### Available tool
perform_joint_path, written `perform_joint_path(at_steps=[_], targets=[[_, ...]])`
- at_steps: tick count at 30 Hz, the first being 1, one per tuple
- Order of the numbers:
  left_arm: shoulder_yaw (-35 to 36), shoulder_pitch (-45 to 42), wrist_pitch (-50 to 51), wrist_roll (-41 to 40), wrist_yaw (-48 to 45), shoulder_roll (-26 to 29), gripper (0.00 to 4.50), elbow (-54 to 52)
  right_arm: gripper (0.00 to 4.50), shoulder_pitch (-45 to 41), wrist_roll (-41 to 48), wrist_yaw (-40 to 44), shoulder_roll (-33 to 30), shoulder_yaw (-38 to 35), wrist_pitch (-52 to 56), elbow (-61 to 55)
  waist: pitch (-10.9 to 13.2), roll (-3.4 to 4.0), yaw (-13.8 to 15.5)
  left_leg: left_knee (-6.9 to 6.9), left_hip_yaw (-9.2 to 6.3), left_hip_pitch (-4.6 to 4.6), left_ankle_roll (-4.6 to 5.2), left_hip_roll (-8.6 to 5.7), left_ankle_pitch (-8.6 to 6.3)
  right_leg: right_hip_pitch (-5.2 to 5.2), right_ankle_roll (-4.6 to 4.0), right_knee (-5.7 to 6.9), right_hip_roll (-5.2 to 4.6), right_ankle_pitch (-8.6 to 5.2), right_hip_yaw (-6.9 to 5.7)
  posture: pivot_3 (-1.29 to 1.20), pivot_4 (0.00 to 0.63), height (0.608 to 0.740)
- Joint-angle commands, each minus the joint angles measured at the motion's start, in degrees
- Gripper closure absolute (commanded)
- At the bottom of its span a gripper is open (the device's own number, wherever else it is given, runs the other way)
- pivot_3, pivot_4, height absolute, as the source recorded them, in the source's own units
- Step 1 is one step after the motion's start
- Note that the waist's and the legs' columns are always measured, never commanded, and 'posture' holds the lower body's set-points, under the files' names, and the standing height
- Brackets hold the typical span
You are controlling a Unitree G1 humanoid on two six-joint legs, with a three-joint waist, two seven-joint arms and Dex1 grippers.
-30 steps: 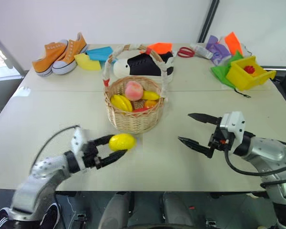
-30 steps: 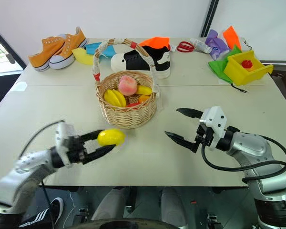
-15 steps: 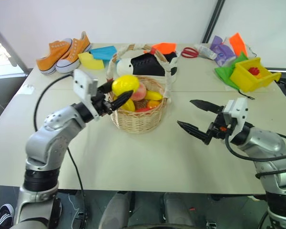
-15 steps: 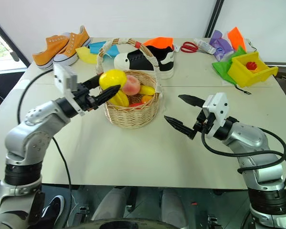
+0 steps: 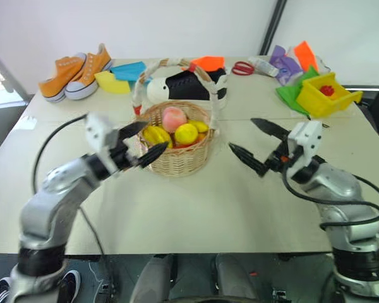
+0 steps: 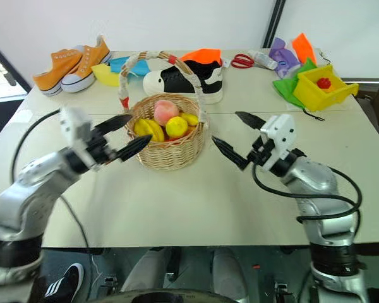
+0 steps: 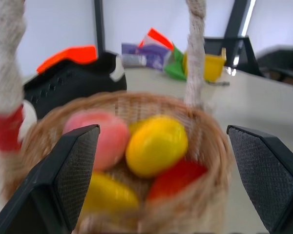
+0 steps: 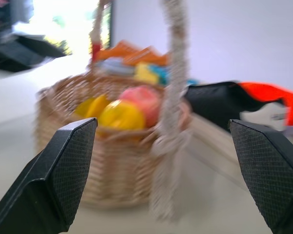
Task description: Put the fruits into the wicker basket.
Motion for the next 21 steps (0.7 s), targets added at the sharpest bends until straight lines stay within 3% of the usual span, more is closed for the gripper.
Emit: perform_joint_path(at_steps=[1, 7, 18, 21], targets=[[10.31, 9.13, -4.59, -4.27, -8.93, 2.55, 0.03, -1.74, 0.00, -4.00, -4.23, -6.02, 3.66, 4.04, 0.15, -1.58, 0.01, 0.00, 0.15, -0.01, 0.00, -0.01, -0.02, 0.02, 0.01, -0.05, -0.04, 0.01, 0.01, -0.02, 0.00, 0.00, 0.150, 0.740], [20.34, 20.67, -12.78, -2.05, -15.31, 2.48, 0.03, 6.07, 0.00, -9.39, -8.63, -10.22, 8.76, 9.30, 1.24, 3.23, 0.00, -0.01, 0.64, 0.00, -0.03, 0.00, -0.16, -0.01, -0.07, -0.11, -0.30, -0.29, -0.07, -0.10, -0.07, 0.00, 0.150, 0.740], [20.14, 25.29, -19.32, -0.65, -12.98, -2.21, 0.03, 4.27, 0.00, -17.49, -15.56, -14.83, 13.41, 11.17, -0.14, 13.93, -0.02, -0.05, 0.43, -0.02, -0.03, 0.00, -0.16, 0.01, -0.07, -0.18, -0.30, -0.20, -0.03, -0.06, -0.09, 0.00, 0.150, 0.740], [19.79, 25.33, -19.52, -0.56, -12.30, -2.20, 0.00, 3.42, 0.88, -18.30, -16.16, -14.65, 13.24, 10.77, 0.21, 16.16, -0.02, -0.05, 0.32, -0.02, -0.02, 0.00, -0.16, -0.01, -0.07, -0.17, -0.29, -0.21, -0.03, -0.05, -0.08, 0.00, 0.150, 0.740]])
